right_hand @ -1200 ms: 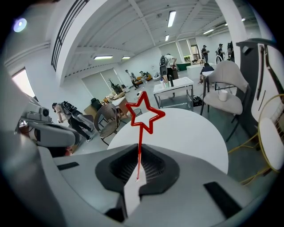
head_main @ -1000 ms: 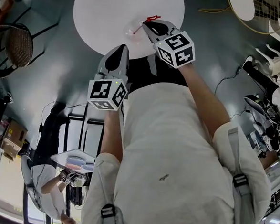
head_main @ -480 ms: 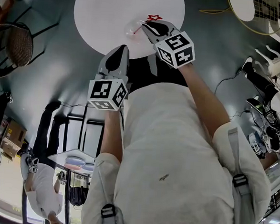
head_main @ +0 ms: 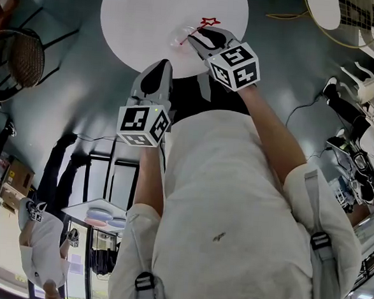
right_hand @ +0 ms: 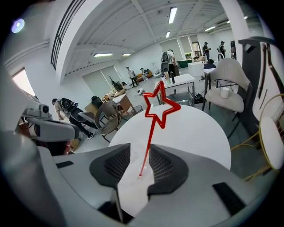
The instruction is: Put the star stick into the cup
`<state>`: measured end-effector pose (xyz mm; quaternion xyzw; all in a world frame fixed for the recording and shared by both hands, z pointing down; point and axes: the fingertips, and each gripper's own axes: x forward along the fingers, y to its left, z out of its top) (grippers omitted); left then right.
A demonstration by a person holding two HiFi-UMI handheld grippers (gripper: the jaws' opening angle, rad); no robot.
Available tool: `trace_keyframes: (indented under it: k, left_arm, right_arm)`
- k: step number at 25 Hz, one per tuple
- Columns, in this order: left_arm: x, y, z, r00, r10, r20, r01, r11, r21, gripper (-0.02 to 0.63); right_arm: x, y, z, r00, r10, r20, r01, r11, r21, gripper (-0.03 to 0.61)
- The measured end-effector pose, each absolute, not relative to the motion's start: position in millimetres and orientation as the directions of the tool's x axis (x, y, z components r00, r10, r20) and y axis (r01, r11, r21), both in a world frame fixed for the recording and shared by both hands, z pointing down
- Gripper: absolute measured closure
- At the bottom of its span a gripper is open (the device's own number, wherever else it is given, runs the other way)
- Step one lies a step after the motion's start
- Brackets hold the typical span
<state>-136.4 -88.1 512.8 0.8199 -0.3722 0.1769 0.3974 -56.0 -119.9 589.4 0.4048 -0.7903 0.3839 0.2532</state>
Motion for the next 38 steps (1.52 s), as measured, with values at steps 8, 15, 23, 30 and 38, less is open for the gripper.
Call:
trace_keyframes:
  k: [8, 15, 23, 30, 38]
  left_arm:
    - [-139.7, -96.6, 511.3, 0.659, -0.471, 0.586, -0.752, -0.403, 0.521, 0.603]
    - [-137.3, -100.8, 505.5, 0.658, -0.475, 0.584, -0.753, -0.409, 0.516, 0.603]
    - [-137.2, -105.1, 499.9, 0.66, -0.498, 0.562, -0.751, -0.427, 0.504, 0.603]
    - [-133.3, -111.4, 476.4, 0.67, -0.53, 0.52, -0.742, -0.459, 0.488, 0.603]
    - [-135.6, -112.0, 458.9, 0.668, -0.55, 0.501, -0.744, -0.491, 0.454, 0.603]
  right_arm:
    - [-57.5, -124.6, 592.1, -0.548, -0.428, 0.719, -0.833, 0.361, -0.42, 0.403]
    - [-49.3, -126.6, 588.1, -0.541, -0.432, 0.722, -0.838, 0.355, -0.415, 0.402]
    - [-40.6, -124.0, 580.9, -0.53, -0.445, 0.722, -0.846, 0.345, -0.408, 0.402]
    - [-34.2, -117.9, 549.5, -0.527, -0.468, 0.71, -0.847, 0.352, -0.397, 0.414]
    - [-39.7, -119.6, 515.3, -0.562, -0.493, 0.665, -0.824, 0.402, -0.399, 0.434]
